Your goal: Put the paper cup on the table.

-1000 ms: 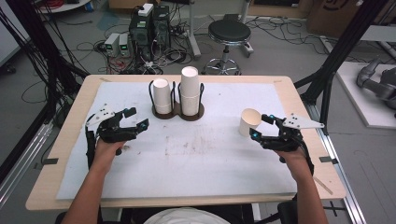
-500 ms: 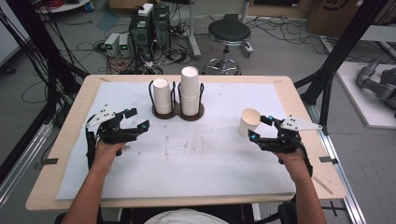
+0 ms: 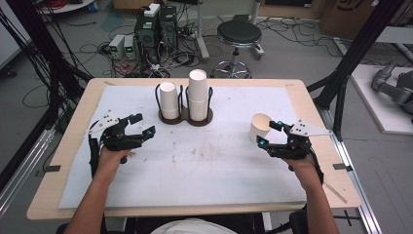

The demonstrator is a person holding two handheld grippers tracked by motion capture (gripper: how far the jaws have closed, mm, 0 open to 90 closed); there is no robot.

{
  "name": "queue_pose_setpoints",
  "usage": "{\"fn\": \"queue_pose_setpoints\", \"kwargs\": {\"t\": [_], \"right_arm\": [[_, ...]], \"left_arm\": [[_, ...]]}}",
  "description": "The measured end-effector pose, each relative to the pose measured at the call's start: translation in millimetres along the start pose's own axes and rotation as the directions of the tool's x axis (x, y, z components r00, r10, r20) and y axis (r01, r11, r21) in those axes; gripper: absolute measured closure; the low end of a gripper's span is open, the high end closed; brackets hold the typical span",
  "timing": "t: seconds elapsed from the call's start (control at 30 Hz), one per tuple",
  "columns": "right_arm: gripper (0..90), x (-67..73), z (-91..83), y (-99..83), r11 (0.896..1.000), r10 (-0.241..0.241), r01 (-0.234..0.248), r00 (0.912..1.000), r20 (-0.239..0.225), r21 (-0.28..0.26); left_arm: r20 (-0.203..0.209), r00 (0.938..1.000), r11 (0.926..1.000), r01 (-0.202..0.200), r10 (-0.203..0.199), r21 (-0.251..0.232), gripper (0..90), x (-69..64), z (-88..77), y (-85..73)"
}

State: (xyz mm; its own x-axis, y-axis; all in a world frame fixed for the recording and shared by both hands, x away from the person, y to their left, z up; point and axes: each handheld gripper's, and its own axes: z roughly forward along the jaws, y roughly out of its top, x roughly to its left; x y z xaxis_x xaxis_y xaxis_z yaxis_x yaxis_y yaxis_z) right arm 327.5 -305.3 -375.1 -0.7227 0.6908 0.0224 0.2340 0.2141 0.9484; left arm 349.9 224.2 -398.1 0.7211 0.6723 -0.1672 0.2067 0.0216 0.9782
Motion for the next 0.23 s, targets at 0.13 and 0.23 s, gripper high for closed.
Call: {"fn": "queue_pose_setpoints", "kwargs": {"t": [0.13, 0.23], "right_arm": [[21.8, 0.2, 0.4, -1.6, 1.000, 0.001, -0.001, 1.0000, -0.001, 0.005], [21.8, 0.9, 0.8, -3.4, 1.000, -0.001, 0.001, 1.0000, -0.006, 0.017]], "left_arm": [[-0.001, 1.0000, 1.0000, 0.001, -0.001, 0.005, 18.7, 0.4, 1.8, -0.9], [-0.004, 1.0000, 1.0000, 0.004, -0.004, 0.006, 18.7, 1.3, 2.6, -1.3]]}}
